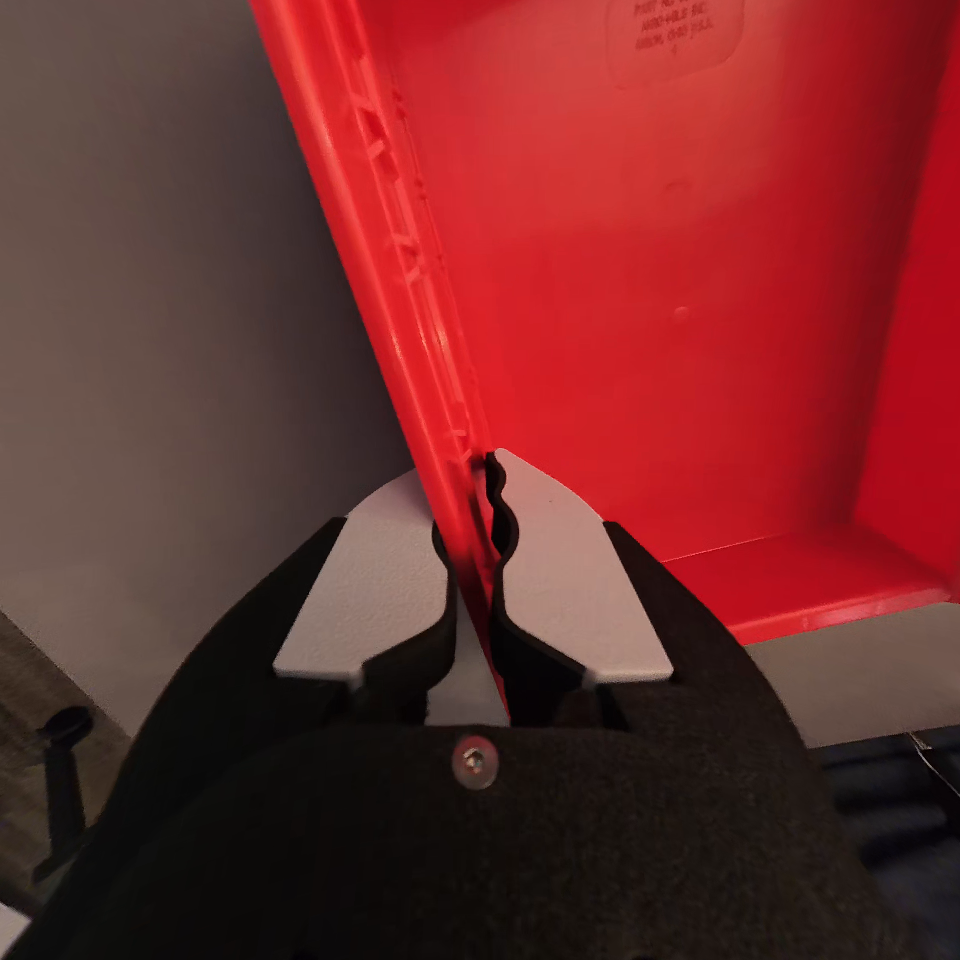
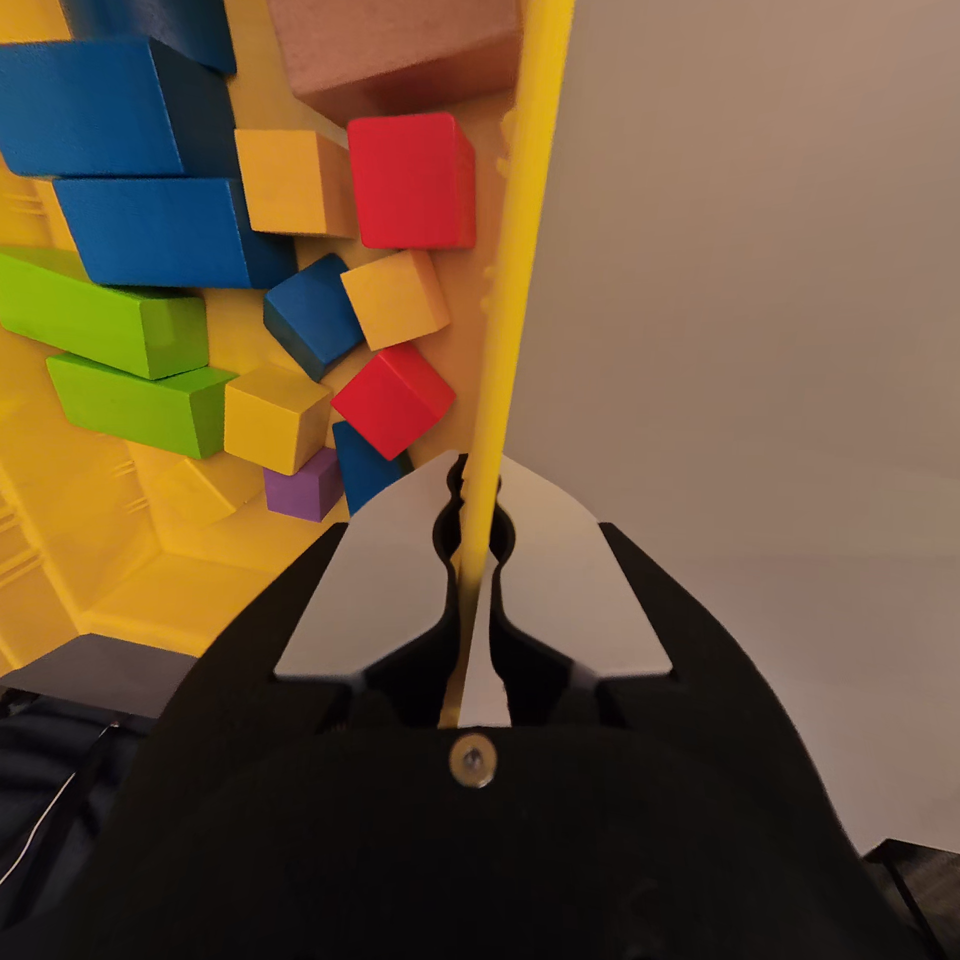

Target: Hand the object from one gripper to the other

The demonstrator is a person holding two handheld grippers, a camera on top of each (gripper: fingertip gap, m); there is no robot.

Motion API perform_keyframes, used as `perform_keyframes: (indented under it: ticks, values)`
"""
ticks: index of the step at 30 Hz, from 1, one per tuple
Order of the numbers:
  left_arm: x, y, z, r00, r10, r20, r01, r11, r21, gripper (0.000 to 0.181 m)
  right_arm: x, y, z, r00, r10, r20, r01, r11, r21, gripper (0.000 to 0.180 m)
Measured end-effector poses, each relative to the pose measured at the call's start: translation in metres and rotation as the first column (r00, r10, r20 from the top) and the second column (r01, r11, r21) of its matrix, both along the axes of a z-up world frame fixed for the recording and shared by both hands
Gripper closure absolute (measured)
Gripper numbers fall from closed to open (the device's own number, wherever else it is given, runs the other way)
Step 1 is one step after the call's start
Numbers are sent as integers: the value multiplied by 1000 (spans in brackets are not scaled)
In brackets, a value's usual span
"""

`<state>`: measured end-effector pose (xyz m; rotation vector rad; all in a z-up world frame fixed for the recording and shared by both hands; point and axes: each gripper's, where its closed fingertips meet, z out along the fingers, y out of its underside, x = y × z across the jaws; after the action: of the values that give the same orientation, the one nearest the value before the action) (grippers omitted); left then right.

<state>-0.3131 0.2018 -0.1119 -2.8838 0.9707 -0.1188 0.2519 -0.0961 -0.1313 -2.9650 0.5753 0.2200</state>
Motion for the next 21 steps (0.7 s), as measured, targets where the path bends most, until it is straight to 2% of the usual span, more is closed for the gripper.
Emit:
perform_keyframes:
  ticks: [9, 21]
  values:
    - [39, -21, 1, 994, -103, -35, 103, 995, -18, 171, -20, 6, 1, 1000, 16, -26, -17, 999, -51, 173]
    - [73, -43, -1, 982, -176, -72, 174, 984, -32, 167, -61, 31, 1, 991, 134, -20, -135, 987, -87, 172]
